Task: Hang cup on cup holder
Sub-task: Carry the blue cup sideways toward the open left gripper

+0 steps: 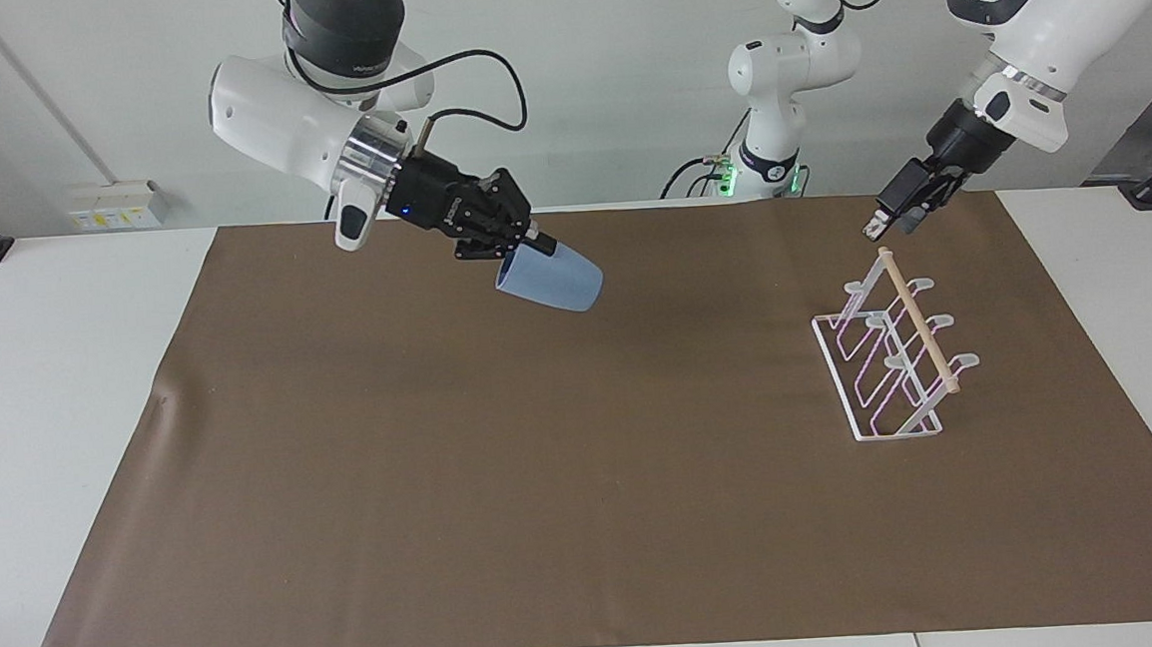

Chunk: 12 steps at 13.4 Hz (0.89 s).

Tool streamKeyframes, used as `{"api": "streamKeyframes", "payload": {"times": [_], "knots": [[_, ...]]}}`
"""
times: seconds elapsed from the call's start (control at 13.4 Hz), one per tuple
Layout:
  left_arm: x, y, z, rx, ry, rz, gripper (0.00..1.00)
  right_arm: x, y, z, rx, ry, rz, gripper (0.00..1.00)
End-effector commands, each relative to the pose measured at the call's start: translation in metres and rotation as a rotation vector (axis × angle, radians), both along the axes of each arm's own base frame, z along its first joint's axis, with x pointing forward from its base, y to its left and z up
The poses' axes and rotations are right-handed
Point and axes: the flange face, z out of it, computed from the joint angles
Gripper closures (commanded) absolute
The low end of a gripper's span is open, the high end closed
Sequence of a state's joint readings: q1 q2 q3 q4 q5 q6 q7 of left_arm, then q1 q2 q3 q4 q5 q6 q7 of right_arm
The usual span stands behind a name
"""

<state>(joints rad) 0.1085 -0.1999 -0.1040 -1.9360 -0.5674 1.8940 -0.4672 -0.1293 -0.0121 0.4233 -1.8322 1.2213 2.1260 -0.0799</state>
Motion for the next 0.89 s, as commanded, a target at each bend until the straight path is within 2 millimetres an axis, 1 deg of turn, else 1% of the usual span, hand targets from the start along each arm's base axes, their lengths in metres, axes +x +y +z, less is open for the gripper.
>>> {"api": "streamKeyframes", "payload": {"times": [0.0,0.07,0.15,0.22,0.3,0.37,0.45,0.6,0.82], "knots": [[-0.003,-0.03,-0.003,-0.184,0.059,0.218,0.0,-0.015,0.028,0.012,0.066,0.012,0.021,1.0],[-0.002,-0.041,-0.004,-0.251,0.083,0.268,0.0,-0.019,0.039,0.013,0.069,0.019,0.035,1.0],[-0.001,-0.049,-0.008,-0.332,0.122,0.312,0.0,-0.026,0.056,0.014,0.096,0.041,0.027,1.0],[-0.002,-0.054,-0.013,-0.425,0.173,0.36,0.0,-0.034,0.077,0.017,0.132,0.052,-0.011,1.0],[-0.005,-0.066,-0.015,-0.481,0.206,0.367,0.0,-0.043,0.099,0.018,0.143,0.032,-0.062,1.0],[-0.008,-0.078,-0.016,-0.51,0.237,0.366,0.0,-0.052,0.118,0.019,0.146,0.011,-0.109,1.0],[-0.01,-0.085,-0.022,-0.552,0.299,0.405,0.0,-0.062,0.133,0.018,0.15,0.002,-0.127,1.0],[-0.012,-0.088,-0.021,-0.607,0.351,0.436,0.0,-0.071,0.146,0.019,0.145,-0.01,-0.133,1.0],[-0.012,-0.085,-0.019,-0.616,0.376,0.433,0.0,-0.078,0.154,0.02,0.146,-0.01,-0.145,1.0]]}}
